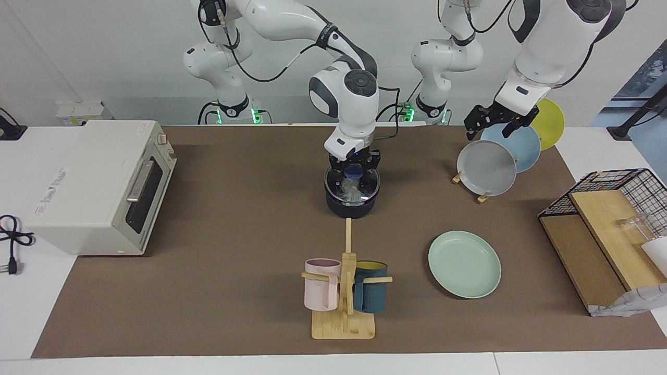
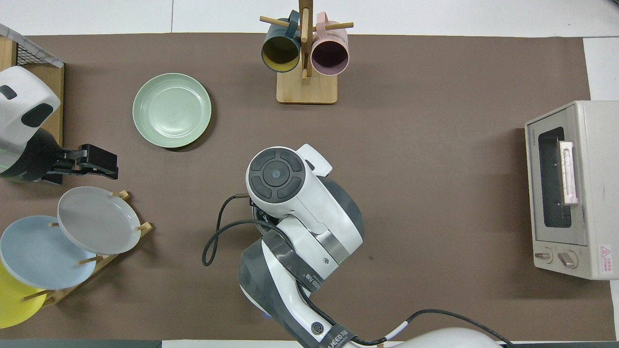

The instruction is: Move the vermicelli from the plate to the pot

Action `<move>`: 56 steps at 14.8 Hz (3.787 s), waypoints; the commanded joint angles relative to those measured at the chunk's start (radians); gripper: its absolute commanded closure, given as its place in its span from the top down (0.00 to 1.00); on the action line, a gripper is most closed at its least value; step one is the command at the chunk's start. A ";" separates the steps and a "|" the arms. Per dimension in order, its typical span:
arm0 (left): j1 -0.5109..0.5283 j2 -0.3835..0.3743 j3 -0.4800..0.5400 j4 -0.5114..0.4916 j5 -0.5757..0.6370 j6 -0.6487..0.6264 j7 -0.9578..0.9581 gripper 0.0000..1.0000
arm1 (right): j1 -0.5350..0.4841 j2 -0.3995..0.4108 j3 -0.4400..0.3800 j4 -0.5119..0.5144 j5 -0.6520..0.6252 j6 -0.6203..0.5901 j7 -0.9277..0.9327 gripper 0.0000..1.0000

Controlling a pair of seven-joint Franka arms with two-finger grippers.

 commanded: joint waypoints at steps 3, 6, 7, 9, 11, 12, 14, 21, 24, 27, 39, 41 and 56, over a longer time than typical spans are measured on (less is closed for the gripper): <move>0.007 0.012 -0.002 0.024 0.002 -0.007 -0.012 1.00 | 0.002 -0.012 -0.002 -0.023 -0.006 0.022 0.021 0.00; 0.009 0.010 -0.002 0.024 0.002 -0.004 -0.011 1.00 | 0.004 -0.020 -0.002 -0.063 -0.006 0.074 0.035 0.00; 0.010 0.010 -0.002 0.024 0.003 -0.004 -0.011 1.00 | 0.004 -0.020 -0.002 -0.065 -0.006 0.074 0.035 0.00; 0.010 0.010 -0.002 0.024 0.003 0.008 -0.011 1.00 | 0.002 -0.020 -0.002 -0.063 -0.008 0.074 0.034 0.00; 0.010 0.010 -0.003 0.024 0.009 0.025 0.003 1.00 | 0.002 -0.020 -0.002 -0.063 -0.015 0.072 0.029 0.00; 0.010 0.012 -0.003 0.024 0.009 0.034 0.005 1.00 | 0.002 -0.020 -0.002 -0.062 -0.032 0.072 0.029 0.00; 0.010 0.012 -0.003 0.022 0.013 0.043 0.018 1.00 | 0.002 -0.020 -0.002 -0.060 -0.055 0.075 0.029 0.00; 0.023 0.009 -0.003 0.022 0.013 0.040 0.046 1.00 | 0.005 -0.020 -0.002 -0.066 -0.083 0.101 0.040 0.00; 0.030 0.007 -0.002 0.017 0.013 0.046 0.046 1.00 | 0.005 -0.020 -0.002 -0.066 -0.083 0.105 0.041 0.00; 0.032 0.006 -0.003 0.017 0.013 0.045 0.040 1.00 | 0.004 -0.020 -0.002 -0.068 -0.083 0.106 0.040 0.35; 0.032 0.000 -0.003 0.004 0.013 0.039 0.040 1.00 | -0.243 -0.181 -0.011 0.067 -0.080 -0.194 -0.193 1.00; 0.032 0.000 -0.003 0.004 0.013 0.039 0.040 1.00 | -0.349 -0.256 -0.013 0.067 -0.071 -0.277 -0.264 1.00; 0.032 0.000 -0.003 0.004 0.013 0.039 0.040 1.00 | -0.636 -0.393 -0.037 0.020 -0.068 -0.448 -0.704 1.00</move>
